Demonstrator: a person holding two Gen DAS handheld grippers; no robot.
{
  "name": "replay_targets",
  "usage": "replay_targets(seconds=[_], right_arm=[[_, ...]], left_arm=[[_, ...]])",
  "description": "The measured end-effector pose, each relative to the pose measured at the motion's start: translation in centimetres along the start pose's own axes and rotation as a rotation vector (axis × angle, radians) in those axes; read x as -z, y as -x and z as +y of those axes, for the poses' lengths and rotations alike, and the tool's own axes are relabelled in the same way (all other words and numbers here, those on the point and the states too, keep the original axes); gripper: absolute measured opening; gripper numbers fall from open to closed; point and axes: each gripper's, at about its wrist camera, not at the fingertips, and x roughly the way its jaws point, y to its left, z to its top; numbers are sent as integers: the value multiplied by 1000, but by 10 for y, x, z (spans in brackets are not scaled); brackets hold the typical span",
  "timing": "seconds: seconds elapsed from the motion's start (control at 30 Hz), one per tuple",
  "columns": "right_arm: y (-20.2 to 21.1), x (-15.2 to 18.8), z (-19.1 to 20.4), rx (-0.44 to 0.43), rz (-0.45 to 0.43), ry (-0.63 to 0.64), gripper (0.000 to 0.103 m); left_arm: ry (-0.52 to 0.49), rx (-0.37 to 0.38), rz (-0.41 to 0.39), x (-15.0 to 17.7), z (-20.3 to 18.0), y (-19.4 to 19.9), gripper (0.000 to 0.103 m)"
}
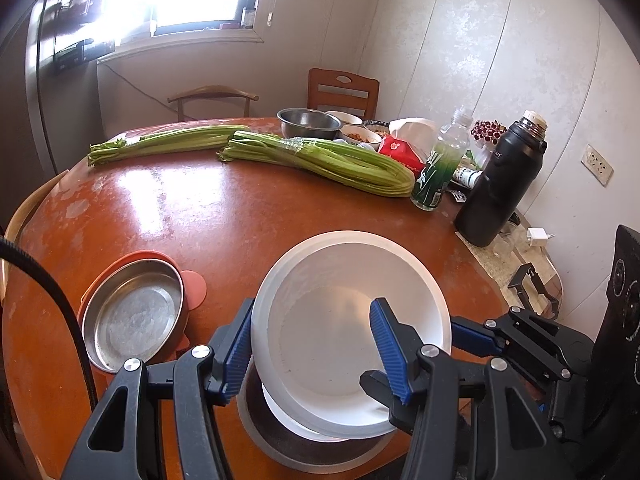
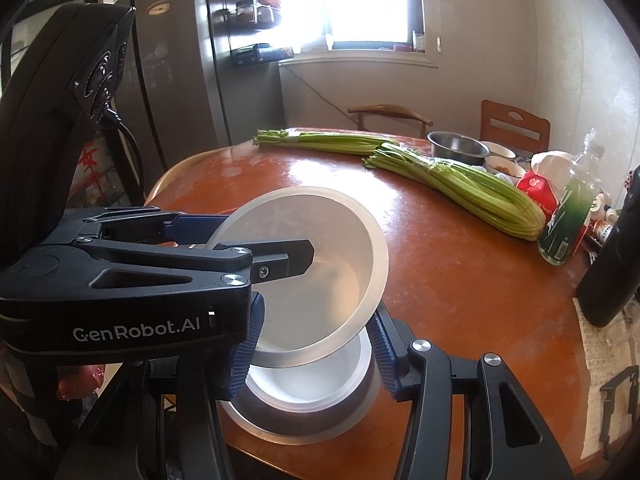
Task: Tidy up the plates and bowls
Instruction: 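Lift the red-printed bowl with the left gripper over the steel bowl, then lower the red-printed bowl into the white bowl and open the left gripper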
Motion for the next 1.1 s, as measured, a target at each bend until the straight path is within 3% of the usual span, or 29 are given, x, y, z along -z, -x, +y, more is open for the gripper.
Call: replay_targets(seconds=[1.1], right_arm=[[-32, 33, 3, -19, 115, -18, 54]], left_arm=[[37, -41, 130, 40, 7, -44, 56]])
